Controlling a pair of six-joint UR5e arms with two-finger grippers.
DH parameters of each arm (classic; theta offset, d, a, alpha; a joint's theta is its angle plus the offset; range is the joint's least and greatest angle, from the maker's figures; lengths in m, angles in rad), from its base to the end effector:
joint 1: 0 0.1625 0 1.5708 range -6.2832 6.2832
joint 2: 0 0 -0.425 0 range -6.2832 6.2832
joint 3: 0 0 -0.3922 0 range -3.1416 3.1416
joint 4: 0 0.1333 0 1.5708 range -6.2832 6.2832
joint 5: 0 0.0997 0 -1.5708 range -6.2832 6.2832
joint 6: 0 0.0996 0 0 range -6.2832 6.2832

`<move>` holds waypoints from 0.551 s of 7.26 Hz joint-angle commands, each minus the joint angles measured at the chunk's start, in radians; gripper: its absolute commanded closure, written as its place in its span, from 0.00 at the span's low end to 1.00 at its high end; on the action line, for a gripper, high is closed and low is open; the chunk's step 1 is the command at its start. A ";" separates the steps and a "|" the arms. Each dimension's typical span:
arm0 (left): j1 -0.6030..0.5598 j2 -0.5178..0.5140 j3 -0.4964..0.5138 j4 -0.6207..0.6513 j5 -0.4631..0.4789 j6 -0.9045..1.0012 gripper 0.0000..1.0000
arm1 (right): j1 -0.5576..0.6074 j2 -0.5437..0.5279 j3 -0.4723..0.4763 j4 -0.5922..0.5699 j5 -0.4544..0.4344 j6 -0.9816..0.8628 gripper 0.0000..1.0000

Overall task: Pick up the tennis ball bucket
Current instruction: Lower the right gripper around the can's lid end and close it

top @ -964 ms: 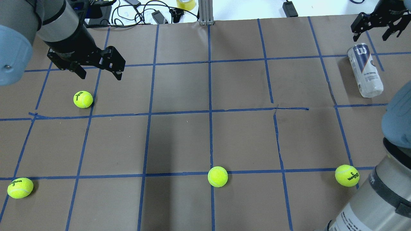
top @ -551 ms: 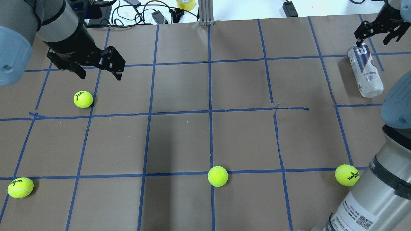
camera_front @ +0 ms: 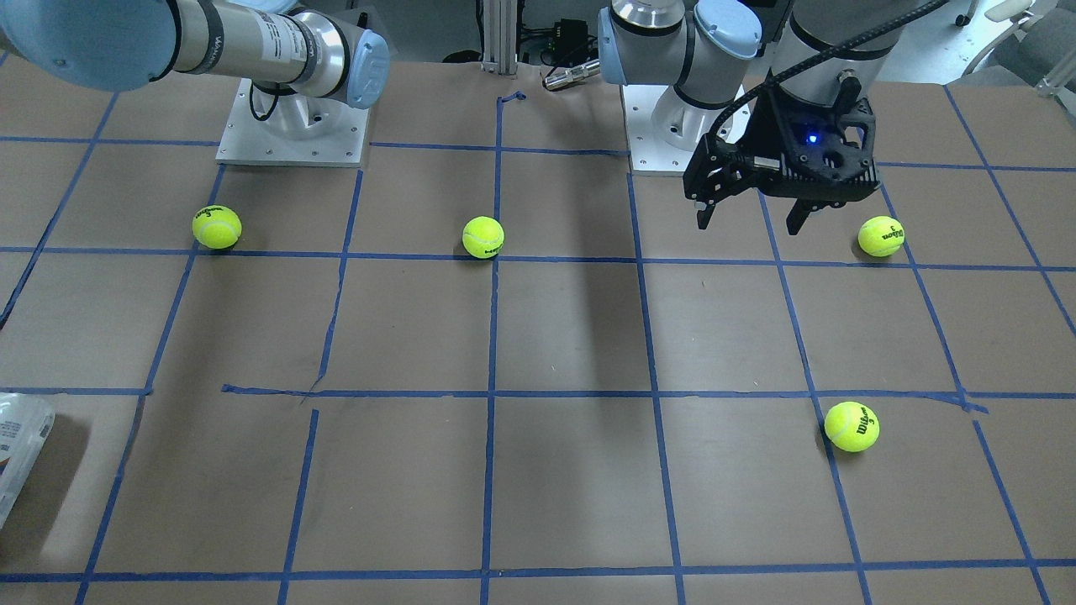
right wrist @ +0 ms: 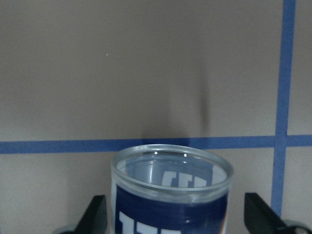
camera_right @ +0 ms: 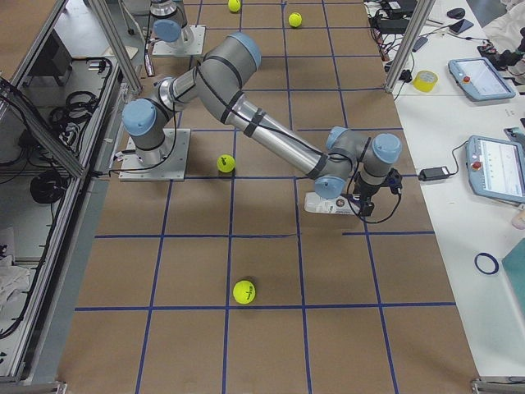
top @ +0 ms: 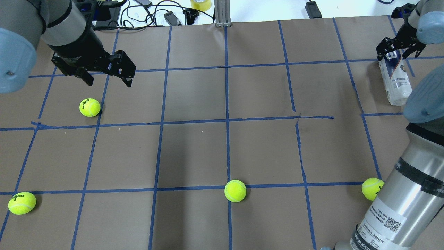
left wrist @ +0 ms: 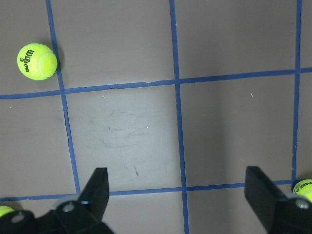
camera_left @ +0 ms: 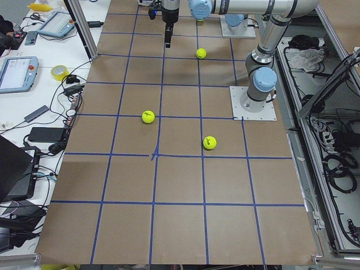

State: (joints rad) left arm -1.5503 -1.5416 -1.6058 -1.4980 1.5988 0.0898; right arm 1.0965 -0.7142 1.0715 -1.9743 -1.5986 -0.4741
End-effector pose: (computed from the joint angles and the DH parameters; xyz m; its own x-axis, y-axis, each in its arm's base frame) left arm -0.1205 -0.4885 0.4924 -0.9972 0.0672 -0.0338 0.0693 0.9955 -0.0642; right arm -0.2459 -0.7649 0.2089 -0.9989 0.0015 0.0458 0.0002 0.9996 -0.0284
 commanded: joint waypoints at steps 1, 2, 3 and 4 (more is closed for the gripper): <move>-0.001 -0.002 -0.003 0.007 0.001 0.002 0.07 | 0.000 0.015 -0.001 -0.015 0.032 -0.001 0.00; -0.001 -0.002 -0.003 0.007 0.001 0.002 0.24 | 0.000 0.018 0.001 -0.061 0.035 -0.001 0.00; -0.001 0.000 -0.003 0.007 0.001 0.002 0.24 | 0.000 0.019 0.001 -0.063 0.034 -0.003 0.00; -0.001 0.000 -0.003 0.007 0.001 0.002 0.24 | 0.000 0.024 0.002 -0.060 0.034 -0.012 0.00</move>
State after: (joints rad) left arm -1.5508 -1.5422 -1.6090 -1.4913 1.5999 0.0919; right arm 1.0968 -0.6951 1.0725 -2.0300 -1.5654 -0.4787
